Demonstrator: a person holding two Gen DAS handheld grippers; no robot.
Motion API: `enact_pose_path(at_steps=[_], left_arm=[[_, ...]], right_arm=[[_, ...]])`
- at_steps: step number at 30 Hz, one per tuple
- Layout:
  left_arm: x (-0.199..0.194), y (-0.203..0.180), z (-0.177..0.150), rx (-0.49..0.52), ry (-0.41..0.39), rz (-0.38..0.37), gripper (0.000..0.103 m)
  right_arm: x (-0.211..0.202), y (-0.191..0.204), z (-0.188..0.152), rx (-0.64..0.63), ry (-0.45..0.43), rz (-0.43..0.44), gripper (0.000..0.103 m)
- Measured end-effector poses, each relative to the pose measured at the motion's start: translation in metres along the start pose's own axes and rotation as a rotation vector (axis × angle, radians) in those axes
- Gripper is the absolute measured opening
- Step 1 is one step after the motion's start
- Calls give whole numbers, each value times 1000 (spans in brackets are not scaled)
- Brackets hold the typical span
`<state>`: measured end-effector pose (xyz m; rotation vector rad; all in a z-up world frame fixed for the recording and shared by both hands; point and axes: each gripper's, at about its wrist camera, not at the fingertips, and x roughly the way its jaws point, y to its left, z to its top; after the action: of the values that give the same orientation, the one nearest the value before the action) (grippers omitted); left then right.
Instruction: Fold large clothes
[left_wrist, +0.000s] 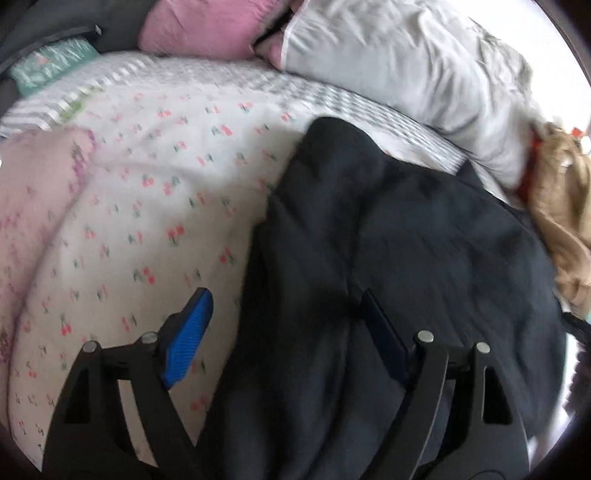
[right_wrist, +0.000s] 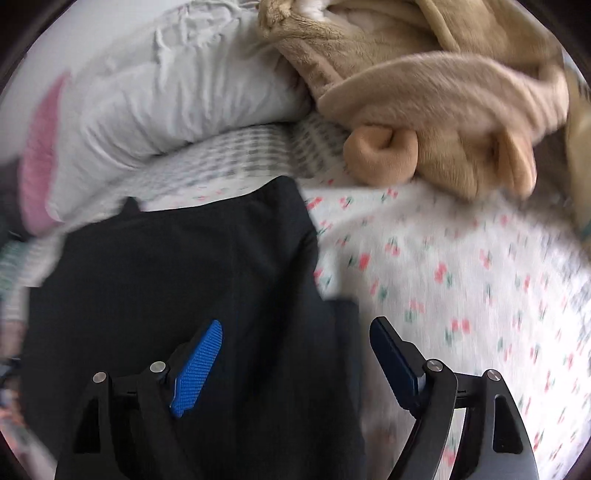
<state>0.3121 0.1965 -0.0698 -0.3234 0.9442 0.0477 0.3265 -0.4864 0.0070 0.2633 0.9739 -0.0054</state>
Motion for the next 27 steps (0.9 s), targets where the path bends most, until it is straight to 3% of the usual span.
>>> enact_pose_path(at_steps=[3, 7, 9, 10, 15, 19, 20, 22, 23, 24, 27], left_arm=[[-5, 16, -16, -47, 106, -128, 83], [9, 42, -42, -151, 234, -268, 83], [18, 50, -51, -198, 261, -324, 83], [17, 52, -54, -210, 234, -347, 83], [18, 35, -56, -126, 216, -348, 83], [22, 19, -52, -81, 191, -326, 83], [24, 18, -49, -82, 183, -327, 81], [23, 19, -47, -93, 160, -333, 54], [22, 19, -46, -122, 154, -359, 36], [17, 16, -45, -134, 142, -350, 31], [-8, -7, -35, -89, 78, -300, 26]], right_arm=[[-11, -15, -20, 63, 109, 136, 83], [1, -34, -56, 159, 292, 190, 83], [0, -27, -59, 101, 271, 180, 83], [2, -22, -60, 75, 276, 163, 84], [31, 14, -57, -11, 308, 90, 91], [54, 34, -52, -16, 252, 68, 90], [57, 36, -52, -14, 232, 74, 87], [60, 36, -52, 6, 187, 87, 60], [60, 36, -50, 37, 161, 106, 44], [57, 35, -50, 61, 142, 114, 31], [34, 51, -45, 41, 84, 78, 21]])
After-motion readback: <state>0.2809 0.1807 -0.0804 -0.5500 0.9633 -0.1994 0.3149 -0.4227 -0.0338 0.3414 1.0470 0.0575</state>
